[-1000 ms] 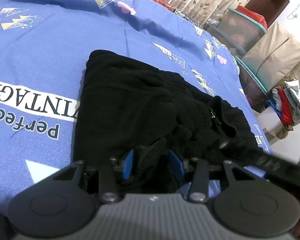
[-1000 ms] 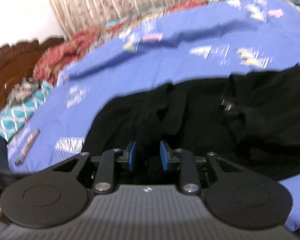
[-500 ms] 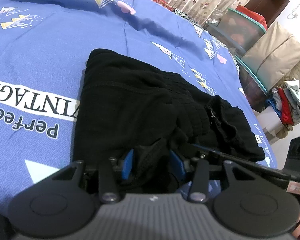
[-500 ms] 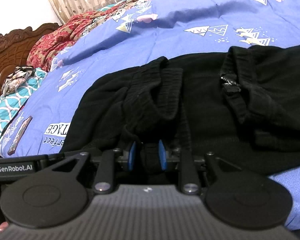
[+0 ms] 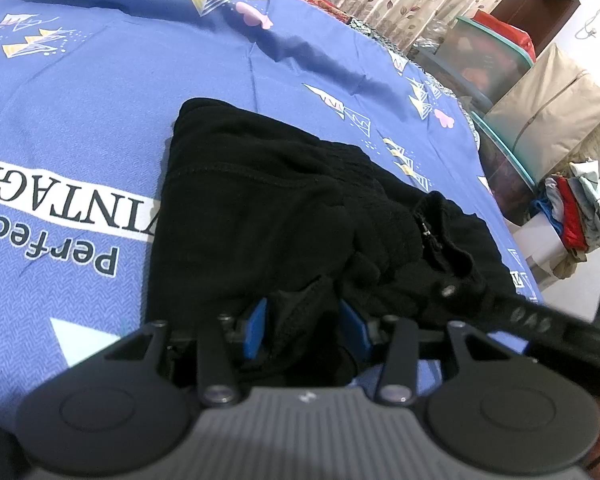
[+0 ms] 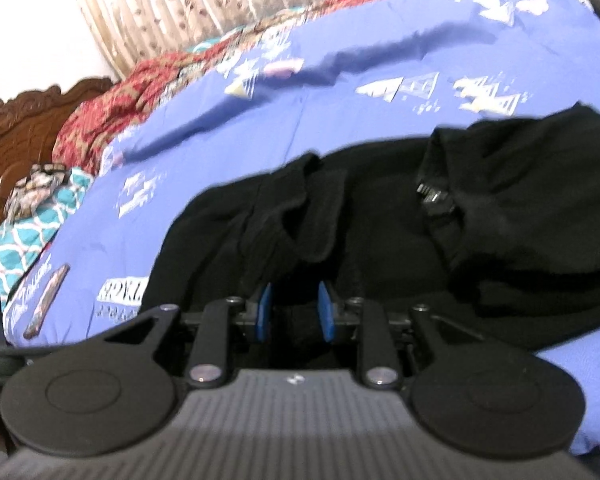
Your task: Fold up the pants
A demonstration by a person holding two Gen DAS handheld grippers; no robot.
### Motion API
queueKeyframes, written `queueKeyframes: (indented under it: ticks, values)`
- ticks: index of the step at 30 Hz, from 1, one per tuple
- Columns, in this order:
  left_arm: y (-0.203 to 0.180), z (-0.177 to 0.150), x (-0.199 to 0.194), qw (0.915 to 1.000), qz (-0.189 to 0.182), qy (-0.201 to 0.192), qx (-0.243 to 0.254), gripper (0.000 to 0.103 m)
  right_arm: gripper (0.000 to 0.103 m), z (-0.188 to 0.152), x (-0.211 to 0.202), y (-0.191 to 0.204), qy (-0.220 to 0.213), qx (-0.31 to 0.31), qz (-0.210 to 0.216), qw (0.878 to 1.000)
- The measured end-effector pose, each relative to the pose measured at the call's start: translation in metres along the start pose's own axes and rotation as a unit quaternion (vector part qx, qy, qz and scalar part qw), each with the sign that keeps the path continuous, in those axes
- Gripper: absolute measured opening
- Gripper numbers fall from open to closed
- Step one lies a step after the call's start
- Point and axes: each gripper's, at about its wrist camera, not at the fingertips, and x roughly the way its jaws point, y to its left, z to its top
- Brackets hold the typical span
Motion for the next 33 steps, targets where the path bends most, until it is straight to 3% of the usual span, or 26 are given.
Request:
queueKeyframes:
  ticks: [6,9,12,23,28,31,33]
  values:
    - [-0.001,0.0,0.0,1.0,0.001,0.0,0.0,0.042,0.03,0.003,-0.009,0.003,-0.028,-0.009,0.011,1.0]
    - [0.0,0.0,0.0,1.0,0.001,0.0,0.001,0.042,0.03,0.0,0.0,0.005,-0.006,-0.015,0.013,1.0]
    - [0.0,0.0,0.0,1.0,0.001,0.001,0.001,0.042,0.028,-0.007,0.021,0.0,0.044,-0.012,-0.012,0.999]
    - [-0.001,0.003,-0.001,1.0,0.001,0.006,0.005,0.044,0.029,-0.004,0.021,-0.005,0.045,0.009,0.0,0.999]
    - [-0.013,0.01,-0.012,0.9994,0.005,0.0,0.035,0.045,0.03,0.007,-0.009,-0.021,0.004,0.039,0.021,0.999]
    - [-0.027,0.016,-0.028,0.9975,-0.003,-0.024,0.066,0.047,0.032,0.017,-0.038,-0.041,-0.051,0.06,0.023,0.997]
    - [-0.032,0.021,-0.035,0.997,-0.012,-0.033,0.069,0.048,0.041,0.023,-0.058,-0.063,-0.091,0.084,0.006,0.992]
